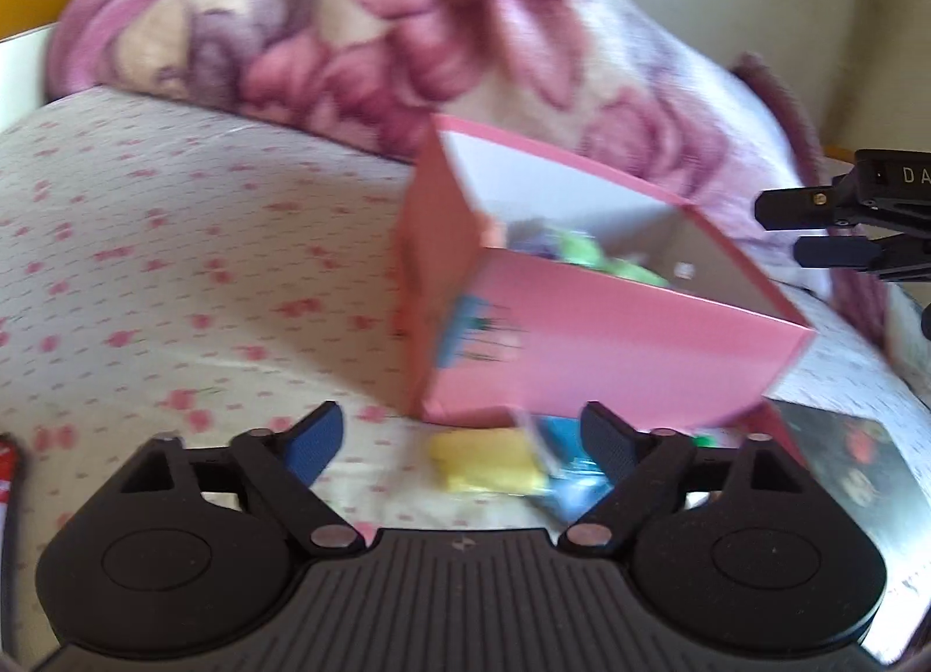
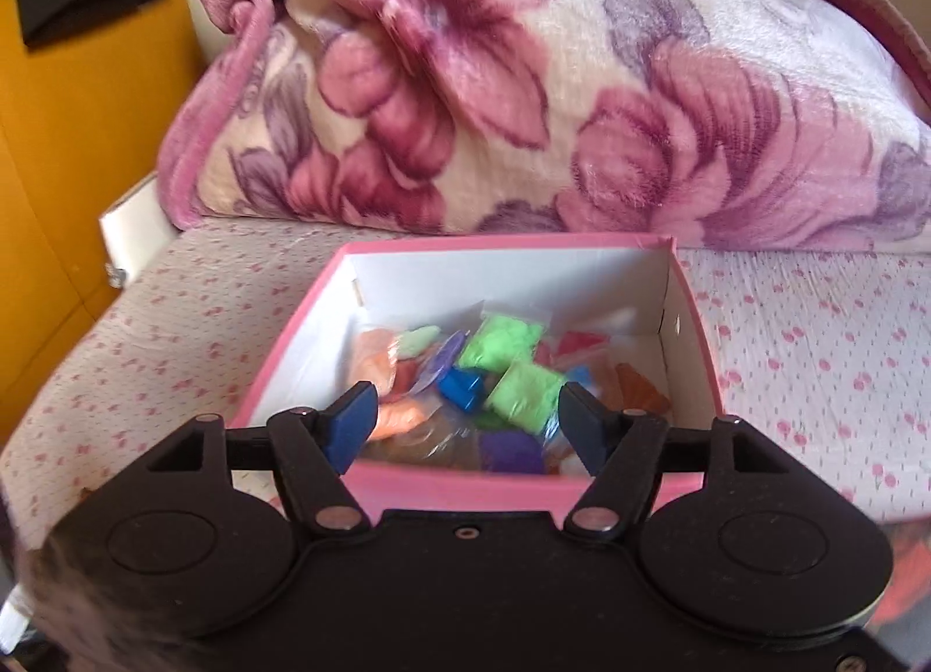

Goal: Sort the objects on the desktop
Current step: 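Grasp the blue clay bag with the left tool while the right tool moves over the pink bag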

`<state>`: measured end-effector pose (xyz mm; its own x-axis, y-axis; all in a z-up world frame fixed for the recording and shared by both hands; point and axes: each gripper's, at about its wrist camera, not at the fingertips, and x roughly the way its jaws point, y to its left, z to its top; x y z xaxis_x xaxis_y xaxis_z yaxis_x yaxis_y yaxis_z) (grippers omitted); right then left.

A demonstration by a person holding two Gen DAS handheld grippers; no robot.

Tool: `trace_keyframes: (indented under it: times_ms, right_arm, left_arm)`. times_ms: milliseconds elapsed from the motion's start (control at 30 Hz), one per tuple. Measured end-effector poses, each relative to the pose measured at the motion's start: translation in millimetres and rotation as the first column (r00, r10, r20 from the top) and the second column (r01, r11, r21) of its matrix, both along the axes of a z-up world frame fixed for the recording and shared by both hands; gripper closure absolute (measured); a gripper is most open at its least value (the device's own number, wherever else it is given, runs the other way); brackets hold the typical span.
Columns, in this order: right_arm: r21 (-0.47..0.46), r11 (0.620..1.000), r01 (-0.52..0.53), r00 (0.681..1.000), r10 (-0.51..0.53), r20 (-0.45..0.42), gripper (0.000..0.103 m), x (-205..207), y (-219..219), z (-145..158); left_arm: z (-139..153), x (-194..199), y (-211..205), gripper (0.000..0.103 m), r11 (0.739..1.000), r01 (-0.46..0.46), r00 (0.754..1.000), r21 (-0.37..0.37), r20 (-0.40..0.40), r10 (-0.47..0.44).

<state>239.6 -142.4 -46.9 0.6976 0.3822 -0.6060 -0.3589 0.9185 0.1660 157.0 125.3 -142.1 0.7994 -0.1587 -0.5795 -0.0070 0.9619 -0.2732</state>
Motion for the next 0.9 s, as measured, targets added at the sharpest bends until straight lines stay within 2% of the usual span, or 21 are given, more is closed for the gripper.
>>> trace_keyframes:
  times_ms: [133,300,367,467,600,700,800,900]
  right_arm:
    - [0.009,1.000,-0.020,0.999,0.021,-0.025,0.034,-26.2,-6.2,-12.4]
    - [-0.040,0.995,-0.086,0.994,0.083,-0.076,0.035,-51.2,3.3,-40.5]
    - [-0.064,0.990,-0.123,0.988,0.116,-0.101,0.034,-60.1,10.5,-53.4]
    - [-0.151,0.967,-0.205,0.976,0.191,-0.106,0.034,-78.1,26.2,-69.4]
    - [-0.287,0.902,-0.322,0.947,0.300,-0.117,0.035,-94.4,53.6,-90.7]
    - [-0.359,0.860,-0.363,0.932,0.334,-0.142,0.035,-97.7,71.6,-104.9]
    - [-0.388,0.855,-0.344,0.939,0.312,-0.145,0.034,-92.8,78.6,-113.2]
    - [-0.378,0.868,-0.322,0.946,0.285,-0.152,0.033,-85.9,78.4,-117.4]
  left_arm:
    - [2.2,-1.0,-11.9,0.021,0.995,0.097,0.995,-0.018,0.028,-0.097]
    - [-0.3,7.0,-9.6,0.021,0.994,0.085,0.996,-0.061,0.005,-0.085]
    - [0.5,7.3,-7.8,0.021,0.994,0.100,0.995,-0.052,0.003,-0.100]
    - [2.1,6.8,-5.1,0.021,0.993,0.114,0.994,-0.044,0.006,-0.114]
    - [1.2,7.5,-2.6,0.021,0.991,0.110,0.994,-0.071,-0.002,-0.110]
    - [0.0,8.3,-2.1,0.021,0.989,0.115,0.993,-0.093,-0.008,-0.117]
    - [-0.6,8.9,-2.9,0.021,0.986,0.126,0.992,-0.107,-0.012,-0.128]
    - [0.8,8.6,-8.5,0.021,0.985,0.154,0.988,-0.083,-0.007,-0.155]
